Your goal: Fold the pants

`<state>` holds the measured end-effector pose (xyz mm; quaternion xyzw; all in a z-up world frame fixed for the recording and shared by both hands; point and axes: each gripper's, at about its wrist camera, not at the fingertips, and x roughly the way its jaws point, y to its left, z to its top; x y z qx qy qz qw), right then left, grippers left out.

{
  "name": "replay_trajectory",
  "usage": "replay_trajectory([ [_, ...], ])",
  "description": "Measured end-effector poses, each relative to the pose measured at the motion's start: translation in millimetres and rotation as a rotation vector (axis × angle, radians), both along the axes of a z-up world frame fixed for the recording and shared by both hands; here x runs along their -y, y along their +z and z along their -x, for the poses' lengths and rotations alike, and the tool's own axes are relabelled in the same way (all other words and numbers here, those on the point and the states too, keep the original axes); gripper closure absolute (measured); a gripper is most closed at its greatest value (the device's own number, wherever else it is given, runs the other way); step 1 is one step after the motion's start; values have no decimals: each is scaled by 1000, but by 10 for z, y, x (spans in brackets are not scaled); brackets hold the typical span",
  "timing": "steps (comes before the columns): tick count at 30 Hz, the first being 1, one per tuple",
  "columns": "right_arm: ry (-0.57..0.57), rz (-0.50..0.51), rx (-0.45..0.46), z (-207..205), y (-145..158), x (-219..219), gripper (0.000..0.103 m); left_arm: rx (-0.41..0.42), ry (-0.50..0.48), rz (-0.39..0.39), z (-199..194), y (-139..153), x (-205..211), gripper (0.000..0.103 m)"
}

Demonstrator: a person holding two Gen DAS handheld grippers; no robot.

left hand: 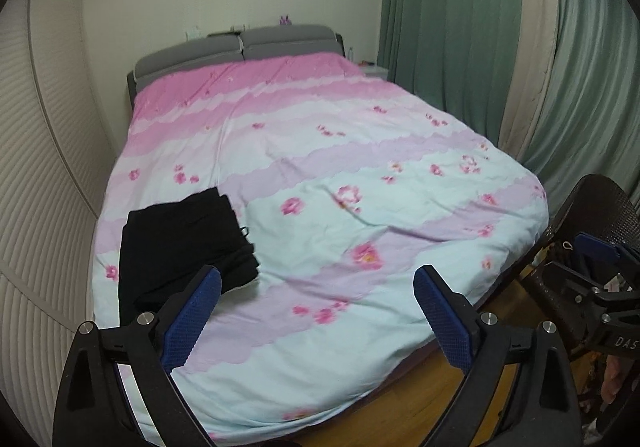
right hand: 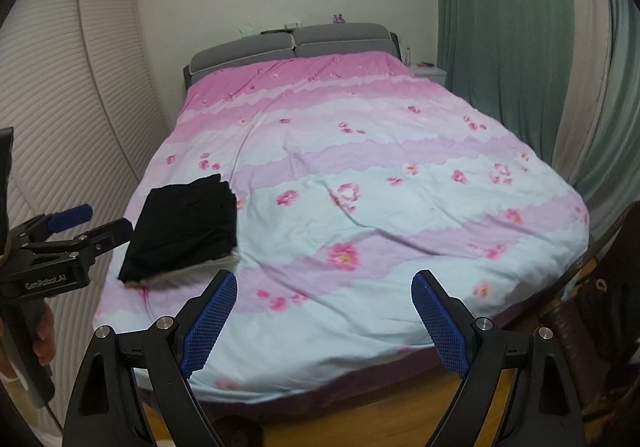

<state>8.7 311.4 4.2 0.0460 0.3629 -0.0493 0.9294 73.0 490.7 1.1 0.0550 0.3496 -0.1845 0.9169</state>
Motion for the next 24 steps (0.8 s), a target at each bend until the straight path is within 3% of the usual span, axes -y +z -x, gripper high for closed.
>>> replay_trajectory([
  [6,20,10,21,346,141,491,13,95,58,-39,408,156,416,1],
  [15,29,-1,46,602,263,1015,13,25,100,47,629,201,760,0],
  [24,40,-15,71,715,367,1295,13,40,68,38,793,262,1046,0],
])
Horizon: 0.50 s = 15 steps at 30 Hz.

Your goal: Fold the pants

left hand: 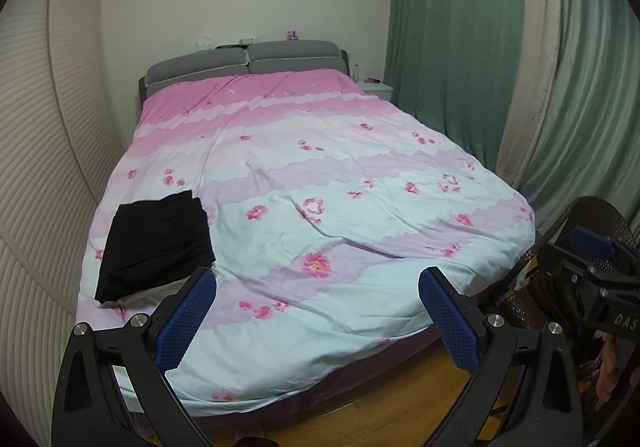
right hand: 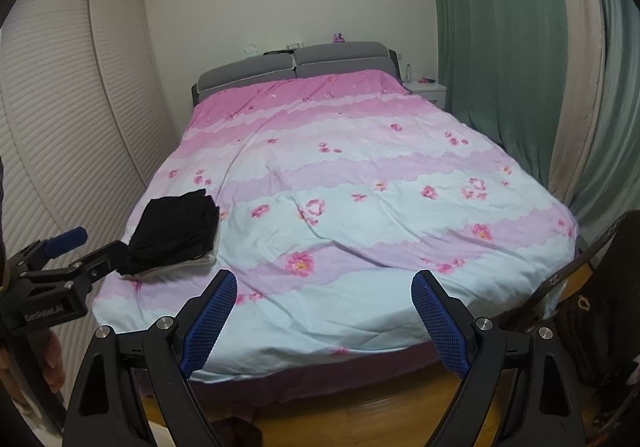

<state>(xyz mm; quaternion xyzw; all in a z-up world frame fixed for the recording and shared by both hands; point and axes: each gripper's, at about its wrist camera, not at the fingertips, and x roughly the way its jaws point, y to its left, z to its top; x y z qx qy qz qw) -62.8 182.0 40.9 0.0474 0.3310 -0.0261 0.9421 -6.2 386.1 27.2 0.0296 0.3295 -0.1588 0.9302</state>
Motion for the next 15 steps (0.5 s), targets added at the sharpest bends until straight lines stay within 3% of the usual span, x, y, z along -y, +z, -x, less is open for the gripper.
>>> replay_trajectory([
  [15,0,12,14,40,78,60,13,28,-33,-12,55,75,119,0],
])
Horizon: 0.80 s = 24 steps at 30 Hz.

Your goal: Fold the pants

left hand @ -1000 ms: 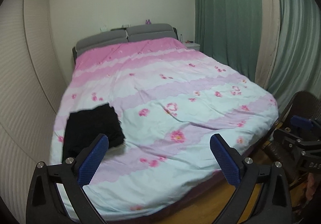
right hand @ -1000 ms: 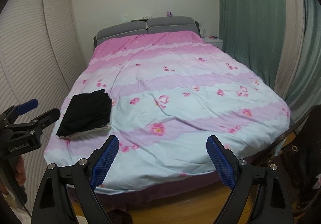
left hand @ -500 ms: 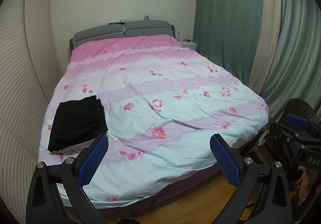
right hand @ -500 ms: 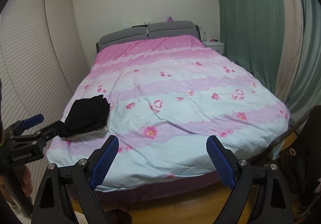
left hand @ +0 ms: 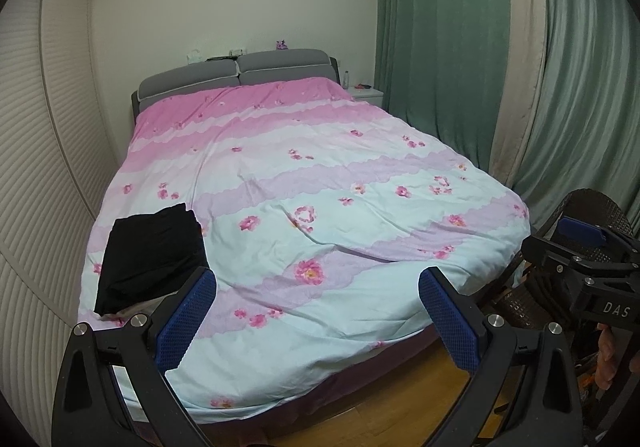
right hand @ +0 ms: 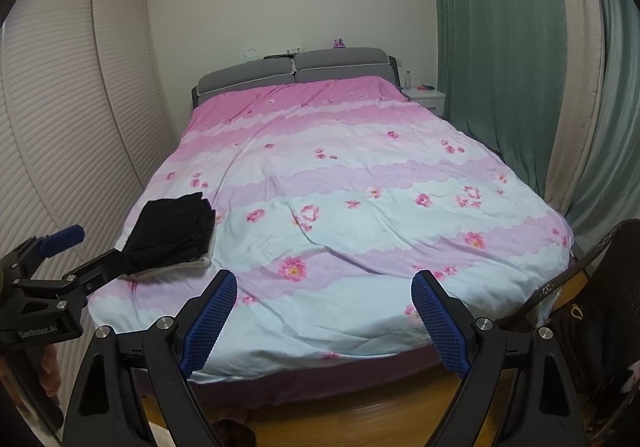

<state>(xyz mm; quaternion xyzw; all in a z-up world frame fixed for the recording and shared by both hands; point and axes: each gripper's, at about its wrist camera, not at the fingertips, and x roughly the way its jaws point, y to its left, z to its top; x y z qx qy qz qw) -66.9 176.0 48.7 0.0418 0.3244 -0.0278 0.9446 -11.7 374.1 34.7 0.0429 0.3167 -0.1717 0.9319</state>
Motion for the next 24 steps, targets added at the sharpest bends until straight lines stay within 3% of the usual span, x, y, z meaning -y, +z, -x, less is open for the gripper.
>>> replay_trajectory([
  [24,9,2,5,0,12,102,13,4,7,-2,-85,69,114,0],
])
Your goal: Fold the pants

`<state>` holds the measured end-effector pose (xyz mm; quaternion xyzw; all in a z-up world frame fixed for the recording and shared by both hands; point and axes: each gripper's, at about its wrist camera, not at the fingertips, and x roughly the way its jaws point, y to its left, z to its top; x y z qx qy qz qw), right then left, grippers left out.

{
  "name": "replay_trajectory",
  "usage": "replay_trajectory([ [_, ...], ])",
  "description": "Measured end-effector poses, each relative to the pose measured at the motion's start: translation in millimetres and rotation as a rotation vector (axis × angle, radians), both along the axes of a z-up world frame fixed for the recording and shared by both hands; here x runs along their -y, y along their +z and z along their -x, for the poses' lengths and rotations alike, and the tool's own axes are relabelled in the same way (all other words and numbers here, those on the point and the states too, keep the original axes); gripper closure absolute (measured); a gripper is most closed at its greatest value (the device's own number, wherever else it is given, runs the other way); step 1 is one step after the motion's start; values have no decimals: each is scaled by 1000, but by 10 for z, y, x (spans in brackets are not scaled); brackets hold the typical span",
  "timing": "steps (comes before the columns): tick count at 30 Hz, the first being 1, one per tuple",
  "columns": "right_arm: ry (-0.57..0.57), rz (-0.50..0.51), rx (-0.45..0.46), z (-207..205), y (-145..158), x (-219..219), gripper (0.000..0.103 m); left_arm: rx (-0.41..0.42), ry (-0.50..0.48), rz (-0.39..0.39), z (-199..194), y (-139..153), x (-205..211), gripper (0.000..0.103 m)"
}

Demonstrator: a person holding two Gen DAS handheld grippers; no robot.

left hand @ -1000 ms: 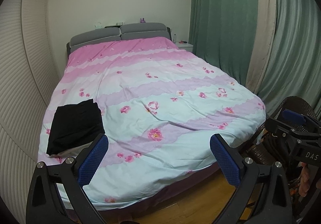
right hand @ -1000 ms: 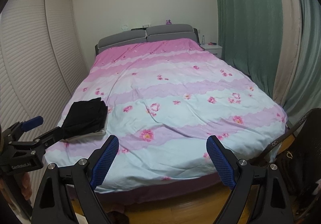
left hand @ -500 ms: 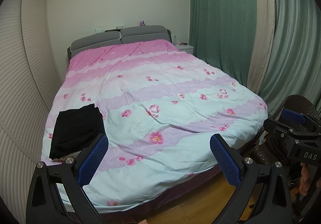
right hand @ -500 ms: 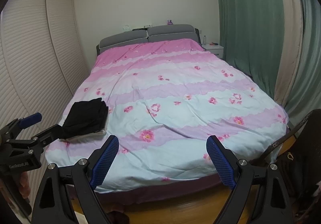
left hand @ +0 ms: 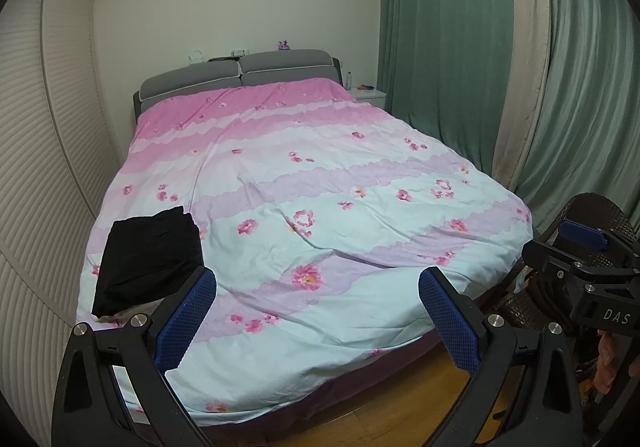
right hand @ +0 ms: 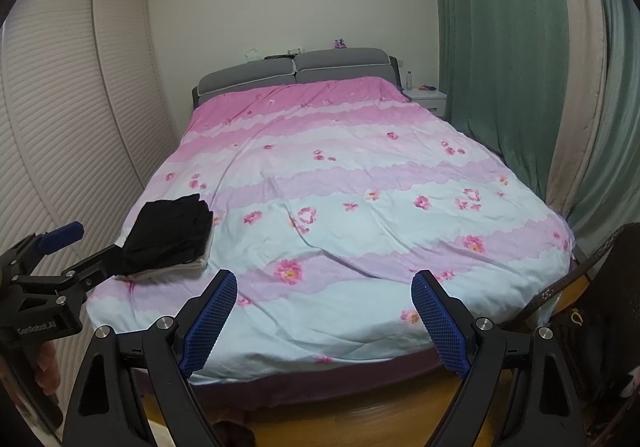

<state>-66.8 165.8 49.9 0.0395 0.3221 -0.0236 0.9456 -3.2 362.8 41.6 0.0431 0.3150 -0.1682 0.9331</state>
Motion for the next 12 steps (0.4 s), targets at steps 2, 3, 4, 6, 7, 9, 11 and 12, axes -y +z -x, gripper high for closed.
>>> replay_trajectory([
  [2,-2,-3,-1,-1,-2,-9,13,-1,-2,0,2,1,12,0],
  [3,-1,-4,-2,0,0,-5,13,-1,-3,-2,-6,3,20,0],
  [4,-1,-2,-2,-2,-1,-4,13,-3,-4,-3,-13,5,25,0],
  [6,0,-3,-4,-6,-2,7,13,-5,-6,-5,-35,7,39,0],
  [7,0,-4,-4,-10,-3,9,13,-6,-7,-5,-40,8,43,0],
  [9,-1,-4,-6,-21,-2,14,13,-9,-11,-4,-79,8,41,0],
  [11,-1,-7,-4,-13,3,17,13,-5,-18,-1,-101,8,38,0],
  [12,-1,-8,-3,-18,0,16,13,-5,-19,-2,-122,9,40,0],
])
